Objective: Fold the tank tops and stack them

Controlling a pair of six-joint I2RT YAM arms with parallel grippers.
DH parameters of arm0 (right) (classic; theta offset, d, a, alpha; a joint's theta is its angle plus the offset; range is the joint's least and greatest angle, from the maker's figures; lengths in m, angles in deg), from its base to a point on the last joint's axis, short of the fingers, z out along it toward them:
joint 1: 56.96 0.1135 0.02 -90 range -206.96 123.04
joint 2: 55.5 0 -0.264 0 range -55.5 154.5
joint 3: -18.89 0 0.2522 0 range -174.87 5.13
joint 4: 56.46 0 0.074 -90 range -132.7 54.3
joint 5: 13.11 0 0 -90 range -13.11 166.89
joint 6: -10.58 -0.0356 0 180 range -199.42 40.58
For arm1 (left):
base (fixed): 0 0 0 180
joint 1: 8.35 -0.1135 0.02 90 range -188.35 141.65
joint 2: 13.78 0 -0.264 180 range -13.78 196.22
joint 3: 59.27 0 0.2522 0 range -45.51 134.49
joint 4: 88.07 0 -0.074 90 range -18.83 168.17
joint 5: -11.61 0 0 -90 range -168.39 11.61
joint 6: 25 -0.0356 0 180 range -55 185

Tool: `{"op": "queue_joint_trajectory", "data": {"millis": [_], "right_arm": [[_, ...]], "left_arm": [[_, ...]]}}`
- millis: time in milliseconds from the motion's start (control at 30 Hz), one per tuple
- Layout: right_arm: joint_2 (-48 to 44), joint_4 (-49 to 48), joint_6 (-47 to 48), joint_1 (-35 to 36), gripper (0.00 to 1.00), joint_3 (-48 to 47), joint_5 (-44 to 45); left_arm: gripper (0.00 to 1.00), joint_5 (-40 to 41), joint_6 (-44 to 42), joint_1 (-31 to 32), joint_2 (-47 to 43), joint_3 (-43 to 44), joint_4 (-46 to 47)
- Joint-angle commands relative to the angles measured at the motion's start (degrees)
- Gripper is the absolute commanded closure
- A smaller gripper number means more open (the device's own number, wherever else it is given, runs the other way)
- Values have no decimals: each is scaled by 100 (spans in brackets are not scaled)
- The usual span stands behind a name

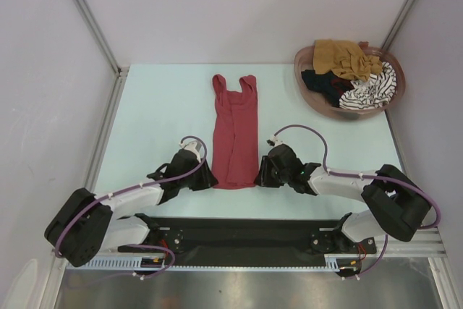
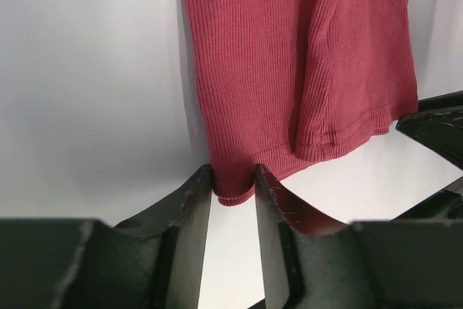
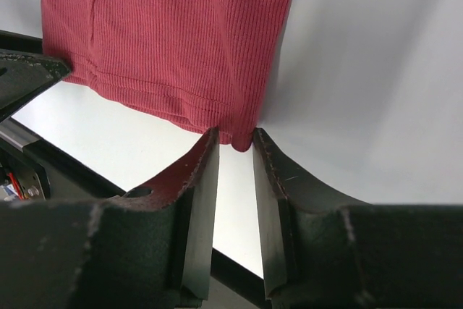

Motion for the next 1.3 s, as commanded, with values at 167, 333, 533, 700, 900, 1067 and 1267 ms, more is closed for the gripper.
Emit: {"op": "queue_joint_trajectory", "data": {"millis": [167,333,533,700,900,1067,1267], "right_arm": [[81,-171,97,-14,75,-122,-55],[20,-128,141,39,95,-130,-46],[-112,39,150,126,100,-183,-73],[-402,171,62,215,100,-157,-37],[-806,645,141,180,100,-323,-64],[-693,761,299,39,100,-649,-195],[-525,681,343,-66,100,-815,-389]], "left_arm": [[70,22,24,64,-141,-217,-624],[100,49,15,64,-141,-173,-695],[100,5,-3,64,-316,-164,-835],[100,-4,-12,72,-536,-77,-1150],[99,172,-82,72,-923,371,-1801],[100,189,-135,64,-853,845,-1995],[100,163,-196,55,-537,1276,-2083]]}}
